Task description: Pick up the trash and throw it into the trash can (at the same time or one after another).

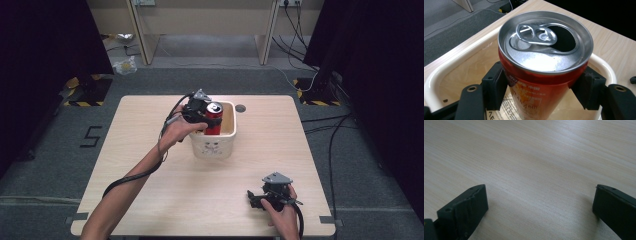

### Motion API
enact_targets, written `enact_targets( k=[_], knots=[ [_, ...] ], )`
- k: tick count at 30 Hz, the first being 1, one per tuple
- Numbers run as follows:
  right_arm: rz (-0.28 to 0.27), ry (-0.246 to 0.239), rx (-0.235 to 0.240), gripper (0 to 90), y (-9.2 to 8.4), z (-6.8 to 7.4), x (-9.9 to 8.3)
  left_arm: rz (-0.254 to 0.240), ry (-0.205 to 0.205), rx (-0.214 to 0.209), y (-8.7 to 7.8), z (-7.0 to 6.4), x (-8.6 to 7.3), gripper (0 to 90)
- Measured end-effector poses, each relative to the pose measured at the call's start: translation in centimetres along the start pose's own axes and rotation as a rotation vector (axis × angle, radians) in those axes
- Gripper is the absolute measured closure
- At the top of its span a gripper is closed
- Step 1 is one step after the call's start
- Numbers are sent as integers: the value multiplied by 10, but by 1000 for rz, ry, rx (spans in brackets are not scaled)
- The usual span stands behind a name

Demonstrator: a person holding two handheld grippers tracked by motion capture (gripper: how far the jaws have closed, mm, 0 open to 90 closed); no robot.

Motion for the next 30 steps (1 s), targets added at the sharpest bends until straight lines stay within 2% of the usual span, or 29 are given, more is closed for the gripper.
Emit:
enact_targets(
  k=[10,14,22,30],
  knots=[
    [1,2,0,3,0,0,0,30,8,0,4,-2,-9,332],
    [-1,0,2,3,0,0,0,29,-3,-9,2,-2,-8,329],
    [-1,-1,1,4,0,0,0,-25,-21,-2,-13,1,3,243],
    [-2,-3,1,4,0,0,0,-69,-43,27,-34,13,10,235]
  ],
)
Point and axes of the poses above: each handheld gripper's, and its own axes: y roughly forward along the jaws, x roughly out of its top, z roughly to its left, the point moved 10 cm from there along y, roughly forward along the jaws, and after that the axes turned 12 degrees about y, right-handed, at the moved point
